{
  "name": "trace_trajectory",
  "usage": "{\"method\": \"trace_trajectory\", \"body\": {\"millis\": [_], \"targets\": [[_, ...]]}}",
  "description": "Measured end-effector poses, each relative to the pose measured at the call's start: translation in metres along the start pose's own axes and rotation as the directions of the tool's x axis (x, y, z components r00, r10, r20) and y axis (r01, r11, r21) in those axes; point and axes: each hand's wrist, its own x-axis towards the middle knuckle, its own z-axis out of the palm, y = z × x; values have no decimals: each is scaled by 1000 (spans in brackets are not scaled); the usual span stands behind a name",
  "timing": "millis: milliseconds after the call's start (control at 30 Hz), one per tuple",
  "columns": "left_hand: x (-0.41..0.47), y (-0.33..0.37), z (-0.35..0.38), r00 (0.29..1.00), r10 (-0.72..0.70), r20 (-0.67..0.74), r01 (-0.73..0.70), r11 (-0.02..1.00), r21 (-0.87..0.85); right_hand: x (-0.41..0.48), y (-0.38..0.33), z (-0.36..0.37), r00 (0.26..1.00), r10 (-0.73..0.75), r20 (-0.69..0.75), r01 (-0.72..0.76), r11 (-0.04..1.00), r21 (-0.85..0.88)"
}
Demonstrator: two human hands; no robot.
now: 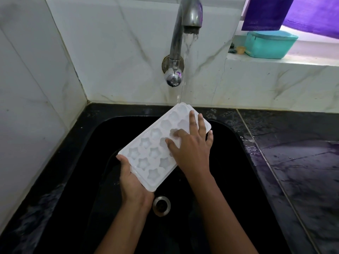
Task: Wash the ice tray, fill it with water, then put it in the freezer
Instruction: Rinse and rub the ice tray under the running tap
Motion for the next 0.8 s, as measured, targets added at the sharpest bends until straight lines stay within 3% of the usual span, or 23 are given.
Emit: {"method": "trace_trajectory", "body": {"millis": [167,300,433,567,733,800], "targets": [[3,2,2,982,23,-185,-1,993,122,0,-2,5,996,-92,-20,94,991,96],[1,0,9,969,-11,-245,68,971,228,0,5,4,999,-33,-38,33,999,-8],[-1,-4,12,974,-60,-218,117,959,257,1,10,2,1000,26,15,-24,994,-105],[1,-2,9,979,-66,-192,113,963,245,2,9,-2,997,-58,43,59,998,-27],[1,-5,9,981,-83,-177,128,958,256,1,14,-5,999,40,16,-39,997,-60],[3,-5,10,981,-88,-172,129,960,250,1,10,0,1000,14,23,-12,997,-79]]}}
